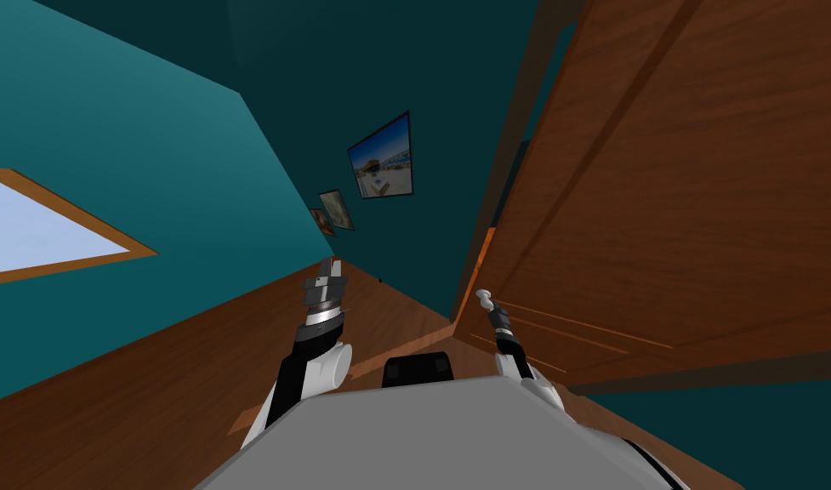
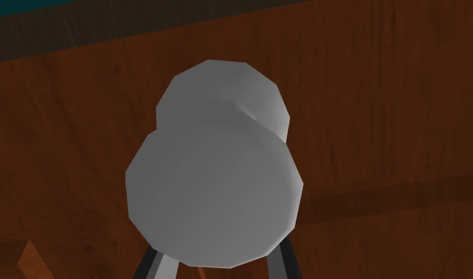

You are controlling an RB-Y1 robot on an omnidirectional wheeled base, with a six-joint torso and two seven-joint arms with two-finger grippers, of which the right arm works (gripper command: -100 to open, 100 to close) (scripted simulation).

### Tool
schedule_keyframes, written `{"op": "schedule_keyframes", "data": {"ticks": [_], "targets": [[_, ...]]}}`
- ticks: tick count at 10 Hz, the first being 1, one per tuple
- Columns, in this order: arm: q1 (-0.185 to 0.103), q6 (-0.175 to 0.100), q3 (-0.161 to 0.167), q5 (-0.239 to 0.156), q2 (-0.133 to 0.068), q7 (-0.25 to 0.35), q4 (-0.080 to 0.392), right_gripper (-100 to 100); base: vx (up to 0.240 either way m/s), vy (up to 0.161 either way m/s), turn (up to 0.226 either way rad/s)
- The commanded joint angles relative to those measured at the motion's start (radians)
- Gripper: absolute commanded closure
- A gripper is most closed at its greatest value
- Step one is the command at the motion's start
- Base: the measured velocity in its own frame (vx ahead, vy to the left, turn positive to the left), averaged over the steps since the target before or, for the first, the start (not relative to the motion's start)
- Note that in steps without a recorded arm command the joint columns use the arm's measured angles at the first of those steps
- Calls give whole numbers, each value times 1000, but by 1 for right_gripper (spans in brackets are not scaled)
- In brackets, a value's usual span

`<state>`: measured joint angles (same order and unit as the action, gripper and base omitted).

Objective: Pull the door open

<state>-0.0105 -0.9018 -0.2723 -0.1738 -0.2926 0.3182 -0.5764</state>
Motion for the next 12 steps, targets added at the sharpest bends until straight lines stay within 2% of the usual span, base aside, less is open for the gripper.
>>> {"op": "schedule_keyframes", "data": {"ticks": [1,2,3,4,5,6,7,10,11,12], "targets": [[-24,-16,25,-15,4,44,14,100,-30,-3,-5],[-28,-14,42,-33,2,71,16,100,-56,-13,15],[-28,-14,42,-33,2,86,16,100,-43,-17,10],[-32,-13,58,-51,1,121,17,100,-42,-15,6],[-32,-13,58,-51,1,127,17,100,-35,-6,16],[-36,-12,74,-69,-1,165,19,100,-33,-5,6],[-36,-12,74,-69,-1,168,19,100,-31,-6,13],[-44,-10,107,-104,-4,248,22,100,-35,-9,13],[-44,-10,107,-104,-4,251,22,100,-28,-9,7],[-48,-8,123,-122,-6,293,23,100,-39,-14,25]]}}
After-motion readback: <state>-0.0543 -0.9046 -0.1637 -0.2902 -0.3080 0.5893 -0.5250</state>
